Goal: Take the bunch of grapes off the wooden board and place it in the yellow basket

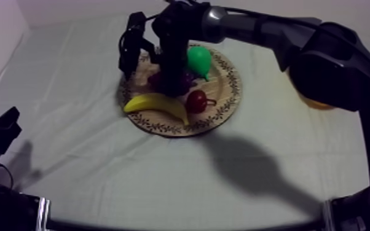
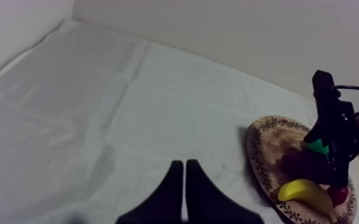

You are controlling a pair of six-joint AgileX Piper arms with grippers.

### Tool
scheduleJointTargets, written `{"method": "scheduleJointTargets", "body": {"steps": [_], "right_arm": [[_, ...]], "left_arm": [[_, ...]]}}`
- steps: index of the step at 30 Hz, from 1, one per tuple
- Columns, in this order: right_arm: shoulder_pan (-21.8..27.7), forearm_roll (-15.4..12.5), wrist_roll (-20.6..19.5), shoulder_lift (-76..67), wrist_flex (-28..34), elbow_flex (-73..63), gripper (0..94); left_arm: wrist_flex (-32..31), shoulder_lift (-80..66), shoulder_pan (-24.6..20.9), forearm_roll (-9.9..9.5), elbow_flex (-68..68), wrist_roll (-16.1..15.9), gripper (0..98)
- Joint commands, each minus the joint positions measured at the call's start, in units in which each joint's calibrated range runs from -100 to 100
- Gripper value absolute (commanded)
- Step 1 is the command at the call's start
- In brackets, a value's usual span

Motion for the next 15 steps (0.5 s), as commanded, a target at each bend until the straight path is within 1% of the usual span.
{"method": "scheduleJointTargets", "body": {"steps": [1,9,15], "right_arm": [[-0.03,0.14,-0.08,0.25,-0.10,-0.12,79.5],[0.21,-0.19,0.24,0.76,-0.34,-0.52,68.7],[0.29,-0.13,0.53,1.05,-0.57,-0.53,53.9]], "left_arm": [[0.00,0.00,0.01,0.01,0.00,-0.01,0.0],[0.00,0.00,0.01,0.01,0.00,-0.01,0.0],[0.00,0.00,0.01,0.01,0.00,-0.01,0.0]]}}
